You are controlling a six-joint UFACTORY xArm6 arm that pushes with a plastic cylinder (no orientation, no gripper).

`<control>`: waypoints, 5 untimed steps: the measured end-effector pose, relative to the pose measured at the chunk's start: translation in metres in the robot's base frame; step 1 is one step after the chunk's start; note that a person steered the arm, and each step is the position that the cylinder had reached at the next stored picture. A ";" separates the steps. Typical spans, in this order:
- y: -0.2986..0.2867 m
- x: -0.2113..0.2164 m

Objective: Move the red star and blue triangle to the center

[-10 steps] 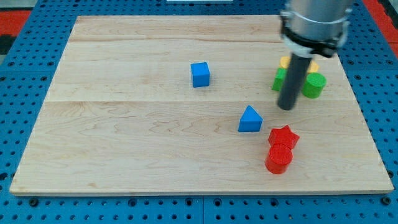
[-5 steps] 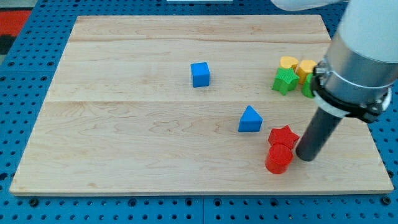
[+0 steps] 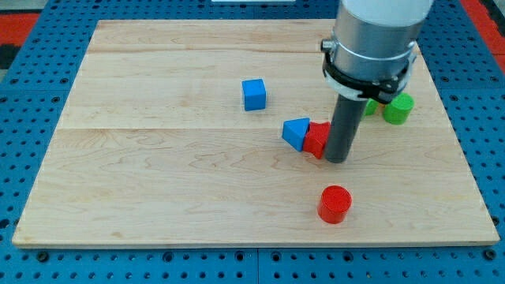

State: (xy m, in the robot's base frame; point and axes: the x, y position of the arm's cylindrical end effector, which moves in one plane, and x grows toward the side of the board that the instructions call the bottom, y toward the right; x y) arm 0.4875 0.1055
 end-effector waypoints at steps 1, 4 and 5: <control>-0.012 -0.019; -0.051 -0.082; -0.063 -0.095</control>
